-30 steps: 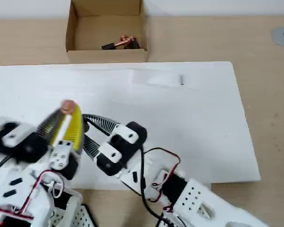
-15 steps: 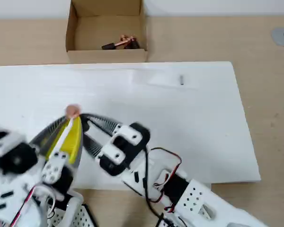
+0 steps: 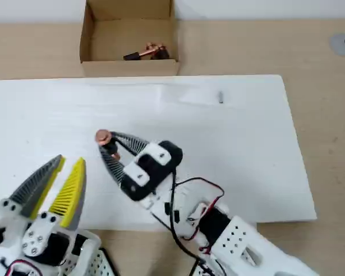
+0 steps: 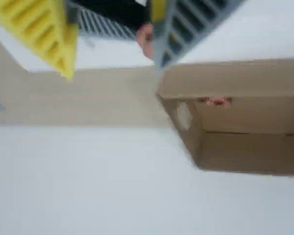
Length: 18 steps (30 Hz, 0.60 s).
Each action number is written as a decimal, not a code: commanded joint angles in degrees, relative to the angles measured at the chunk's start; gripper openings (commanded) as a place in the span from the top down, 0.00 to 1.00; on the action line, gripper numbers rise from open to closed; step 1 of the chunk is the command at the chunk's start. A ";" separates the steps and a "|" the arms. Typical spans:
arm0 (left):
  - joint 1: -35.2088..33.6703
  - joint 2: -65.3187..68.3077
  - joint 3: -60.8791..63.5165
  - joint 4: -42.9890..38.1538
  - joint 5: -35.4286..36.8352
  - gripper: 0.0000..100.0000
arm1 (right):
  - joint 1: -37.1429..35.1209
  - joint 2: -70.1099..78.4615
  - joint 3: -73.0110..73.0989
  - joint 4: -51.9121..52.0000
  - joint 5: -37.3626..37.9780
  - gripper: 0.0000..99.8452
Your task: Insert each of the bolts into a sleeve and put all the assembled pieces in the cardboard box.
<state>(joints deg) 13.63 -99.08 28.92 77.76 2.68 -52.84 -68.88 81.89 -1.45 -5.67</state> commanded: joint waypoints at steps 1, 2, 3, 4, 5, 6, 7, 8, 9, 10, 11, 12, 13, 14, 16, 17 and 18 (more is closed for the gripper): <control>-6.42 7.43 -5.71 3.25 0.44 0.88 | 5.93 5.14 -4.79 2.73 -0.26 0.99; -8.00 9.27 -6.86 5.36 0.18 0.89 | 7.87 7.34 -6.37 3.08 -0.35 0.99; -9.41 10.86 -7.82 7.30 0.18 0.91 | 9.89 9.63 -8.57 3.08 -0.35 0.99; -10.46 12.18 -8.09 9.14 0.18 0.92 | 12.09 12.09 -11.38 3.08 -0.44 0.99; -11.34 13.14 -8.09 10.81 0.18 0.94 | 13.85 14.73 -14.73 3.25 -0.53 0.99; -11.96 13.85 -7.91 11.69 0.09 0.96 | 15.52 17.36 -18.24 3.25 -0.53 0.99; -12.31 14.11 -7.38 12.40 0.09 0.97 | 17.10 20.44 -22.02 3.25 -0.53 0.99; -12.48 14.11 -6.51 12.48 0.09 0.98 | 18.42 23.60 -25.63 3.34 -0.53 0.99; -12.84 13.93 -5.71 12.31 0.09 0.99 | 19.56 26.86 -29.41 3.87 -0.53 0.99; -13.36 13.41 -5.01 12.13 0.09 0.99 | 20.79 30.20 -33.54 4.75 -0.53 0.99; -13.98 12.88 -4.22 12.04 0.09 0.99 | 21.67 33.71 -37.49 5.80 -0.53 0.99; -14.68 12.18 -3.25 11.87 0.09 0.99 | 22.55 37.23 -41.45 6.42 -0.53 0.99; -15.56 11.56 -2.02 11.69 0.09 0.99 | 23.52 40.75 -45.32 6.95 -0.53 0.99; -16.62 10.86 0.00 11.34 0.09 0.99 | 24.31 44.35 -49.10 7.21 -0.53 0.99; -19.52 9.10 5.63 10.29 0.09 0.99 | 25.80 51.38 -56.31 7.21 -0.53 0.99; -21.36 8.04 8.53 9.14 0.09 0.99 | 26.33 54.99 -59.65 7.21 -0.44 0.99; -23.12 6.90 11.52 7.82 0.09 0.99 | 26.77 58.51 -62.99 7.12 -0.35 0.99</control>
<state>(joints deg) -5.27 -90.37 33.93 88.57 2.68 -28.31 -18.42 32.66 5.67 -5.67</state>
